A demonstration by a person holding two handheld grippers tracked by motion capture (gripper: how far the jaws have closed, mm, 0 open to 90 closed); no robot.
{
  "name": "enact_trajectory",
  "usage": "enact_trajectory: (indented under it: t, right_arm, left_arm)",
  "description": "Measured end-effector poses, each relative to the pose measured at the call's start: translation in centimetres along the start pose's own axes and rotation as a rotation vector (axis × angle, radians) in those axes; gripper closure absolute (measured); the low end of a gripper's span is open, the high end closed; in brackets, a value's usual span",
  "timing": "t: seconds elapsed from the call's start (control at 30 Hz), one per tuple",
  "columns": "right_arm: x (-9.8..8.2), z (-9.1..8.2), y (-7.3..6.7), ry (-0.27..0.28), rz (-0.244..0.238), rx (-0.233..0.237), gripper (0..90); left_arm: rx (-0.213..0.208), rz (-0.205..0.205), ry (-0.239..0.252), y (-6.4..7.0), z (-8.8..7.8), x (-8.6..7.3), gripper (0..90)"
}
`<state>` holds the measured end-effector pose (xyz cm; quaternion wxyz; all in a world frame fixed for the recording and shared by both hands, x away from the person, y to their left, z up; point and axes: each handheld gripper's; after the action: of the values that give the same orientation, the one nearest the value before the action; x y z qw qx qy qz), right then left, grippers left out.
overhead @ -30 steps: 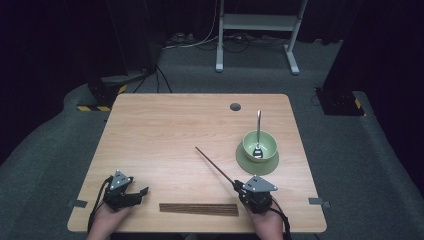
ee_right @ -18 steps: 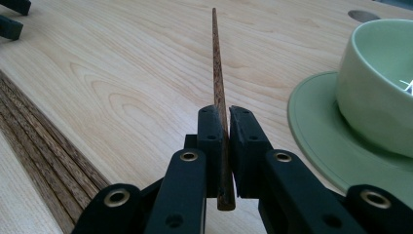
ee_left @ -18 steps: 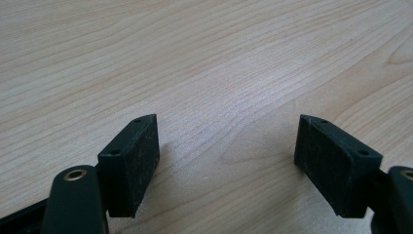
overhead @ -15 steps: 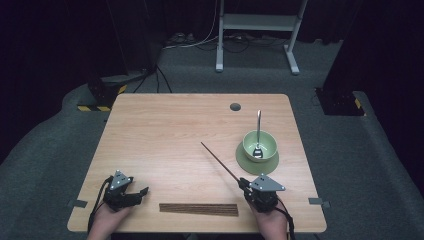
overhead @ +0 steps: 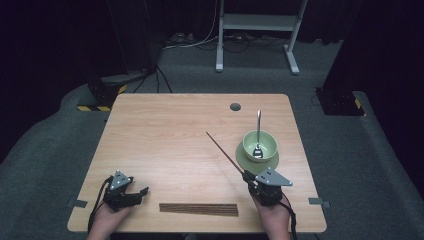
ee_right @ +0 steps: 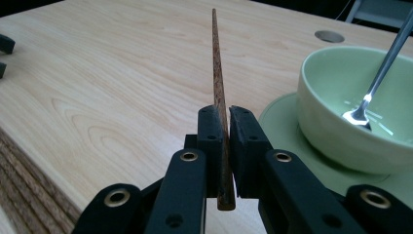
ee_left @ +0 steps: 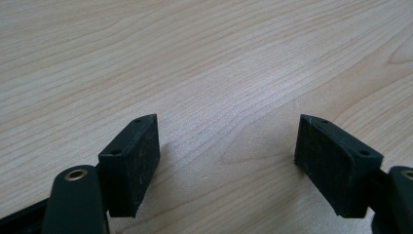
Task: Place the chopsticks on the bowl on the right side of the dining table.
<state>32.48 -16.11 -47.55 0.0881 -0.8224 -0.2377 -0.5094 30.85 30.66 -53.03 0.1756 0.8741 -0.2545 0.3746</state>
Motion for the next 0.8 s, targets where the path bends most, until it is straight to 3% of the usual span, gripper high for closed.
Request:
enact_trajectory:
  t: [0.23,0.33,0.5,0.6,0.8]
  right_arm:
    - [1.3,-0.1,0.3,0.026,0.012,-0.013,83.9]
    - [2.3,0.2,1.0,0.048,0.045,-0.021,84.0]
    - [4.0,0.9,1.7,0.070,0.023,-0.070,84.0]
    - [3.8,1.0,2.1,0.077,0.030,-0.091,84.0]
    - [2.0,0.6,3.0,0.027,0.035,-0.126,84.0]
  left_arm:
    - [0.001,0.000,0.000,0.0,0.0,0.0,24.6]
    - [0.003,0.002,0.001,0.0,0.0,0.0,24.6]
    - [0.002,0.001,0.001,0.0,0.0,0.0,24.6]
    - [0.005,0.000,0.002,0.1,0.0,0.0,24.8]
    - [0.005,-0.001,0.001,0.1,0.0,0.0,25.0]
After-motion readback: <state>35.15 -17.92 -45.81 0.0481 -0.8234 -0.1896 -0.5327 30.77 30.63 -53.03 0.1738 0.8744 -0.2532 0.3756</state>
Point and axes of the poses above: each handheld gripper's, and its own axes: z roughly forward along the jaws, x roughly out of its top, y roughly to its right, and after that the axes turned 10 degrees about -x, right-handed
